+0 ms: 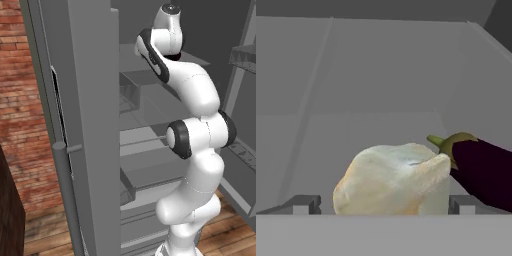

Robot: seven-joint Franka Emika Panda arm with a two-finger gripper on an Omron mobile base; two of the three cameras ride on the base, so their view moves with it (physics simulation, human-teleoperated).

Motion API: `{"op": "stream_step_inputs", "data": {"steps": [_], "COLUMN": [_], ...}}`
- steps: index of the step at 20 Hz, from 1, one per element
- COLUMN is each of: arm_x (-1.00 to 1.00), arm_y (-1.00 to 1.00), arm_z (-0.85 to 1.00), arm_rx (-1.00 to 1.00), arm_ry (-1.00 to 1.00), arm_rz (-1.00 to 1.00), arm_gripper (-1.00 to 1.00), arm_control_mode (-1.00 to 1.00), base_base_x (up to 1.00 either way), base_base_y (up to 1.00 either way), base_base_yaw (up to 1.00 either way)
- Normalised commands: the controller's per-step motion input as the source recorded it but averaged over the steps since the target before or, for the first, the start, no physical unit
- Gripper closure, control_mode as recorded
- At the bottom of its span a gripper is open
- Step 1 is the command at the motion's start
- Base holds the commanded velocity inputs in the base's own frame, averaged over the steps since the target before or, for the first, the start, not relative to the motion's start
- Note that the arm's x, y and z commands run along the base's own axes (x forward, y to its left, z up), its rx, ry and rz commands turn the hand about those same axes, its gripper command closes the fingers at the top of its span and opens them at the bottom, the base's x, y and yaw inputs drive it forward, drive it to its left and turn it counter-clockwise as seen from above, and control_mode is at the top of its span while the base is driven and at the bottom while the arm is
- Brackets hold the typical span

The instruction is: Retrieve the bottle and the shaker from the cabinet and place them next to the mixing bowl on the counter. Then add garlic from the fridge to the mixing bowl.

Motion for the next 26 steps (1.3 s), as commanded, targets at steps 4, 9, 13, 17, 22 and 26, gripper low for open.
{"op": "stream_step_inputs", "data": {"steps": [4,9,13,17,22,26], "arm_x": [0.0,0.0,0.0,0.16,0.32,0.22], "arm_y": [0.0,0.0,0.0,0.0,0.0,0.0], "arm_z": [-0.37,-0.03,0.0,-0.01,-0.01,0.0], "arm_rx": [0.0,0.0,0.0,0.0,0.0,0.0], "arm_ry": [0.0,0.0,0.0,0.0,0.0,0.0], "arm_rz": [0.0,0.0,0.0,-0.02,-0.09,-0.1], "arm_gripper": [-1.0,-1.0,-1.0,-1.0,-1.0,-1.0], "arm_control_mode": [-1.0,-1.0,-1.0,-1.0,-1.0,-1.0], "base_base_x": [0.0,0.0,0.0,0.0,0.0,0.0], "base_base_y": [0.0,0.0,0.0,0.0,0.0,0.0], "base_base_yaw": [0.0,0.0,0.0,0.0,0.0,0.0]}}
